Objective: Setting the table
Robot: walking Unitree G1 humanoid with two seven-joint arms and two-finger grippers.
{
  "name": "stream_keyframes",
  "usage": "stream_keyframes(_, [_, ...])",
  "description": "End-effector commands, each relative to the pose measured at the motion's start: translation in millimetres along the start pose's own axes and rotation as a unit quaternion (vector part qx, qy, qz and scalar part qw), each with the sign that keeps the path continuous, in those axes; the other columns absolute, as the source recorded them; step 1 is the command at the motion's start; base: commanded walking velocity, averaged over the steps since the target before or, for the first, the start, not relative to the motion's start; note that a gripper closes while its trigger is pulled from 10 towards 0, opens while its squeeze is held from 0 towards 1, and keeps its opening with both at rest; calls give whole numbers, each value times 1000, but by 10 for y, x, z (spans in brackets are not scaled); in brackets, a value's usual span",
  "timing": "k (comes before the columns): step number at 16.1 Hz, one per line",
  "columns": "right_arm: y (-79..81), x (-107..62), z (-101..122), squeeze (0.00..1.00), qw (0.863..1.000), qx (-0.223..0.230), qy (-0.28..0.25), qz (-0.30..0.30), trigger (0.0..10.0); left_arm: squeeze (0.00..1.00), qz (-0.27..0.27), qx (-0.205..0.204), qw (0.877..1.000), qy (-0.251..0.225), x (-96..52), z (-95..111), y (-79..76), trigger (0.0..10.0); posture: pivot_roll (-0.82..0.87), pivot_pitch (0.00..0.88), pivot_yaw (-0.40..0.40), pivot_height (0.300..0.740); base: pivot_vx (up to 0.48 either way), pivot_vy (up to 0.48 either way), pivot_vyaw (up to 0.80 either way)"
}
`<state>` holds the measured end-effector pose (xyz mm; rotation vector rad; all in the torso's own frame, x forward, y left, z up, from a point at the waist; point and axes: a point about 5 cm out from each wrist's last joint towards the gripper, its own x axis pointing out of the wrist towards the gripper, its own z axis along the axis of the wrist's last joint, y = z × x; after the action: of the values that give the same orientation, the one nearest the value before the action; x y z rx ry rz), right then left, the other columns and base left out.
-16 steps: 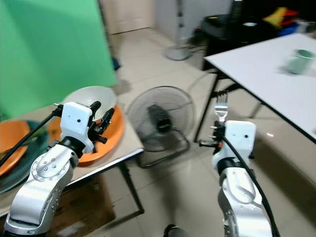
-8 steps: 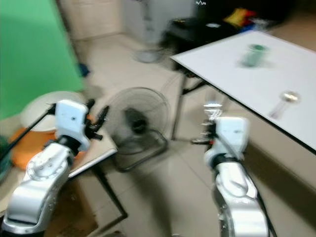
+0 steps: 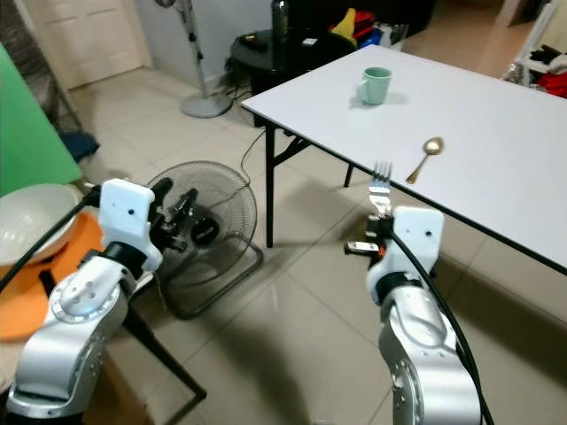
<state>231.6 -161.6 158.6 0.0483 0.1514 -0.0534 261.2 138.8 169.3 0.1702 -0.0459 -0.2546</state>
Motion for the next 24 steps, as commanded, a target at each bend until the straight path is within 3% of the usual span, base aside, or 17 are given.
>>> stream_keyframes(1, [2,13,17,0,1000,5,1,1,10000,0,-2,-3,1000,2,11,2,12,10000,36,0,49,740,311,0,0])
stream_keyframes(7, [8,41,-1,0,1000,9,8,1,10000,0,-8,0,1000,3,25,3,18,10000,38,0,51,740,312,0,-73])
stream_keyframes(16, [22,68,18,0,1000,7,7,2,10000,0,-13,3,1000,3,43,4,26,10000,32,0,59,740,316,0,-773])
stream_keyframes(24, [29,76,18,0,1000,6,6,5,10000,0,-13,3,1000,5,34,-9,29,10000,35,0,57,740,312,0,0])
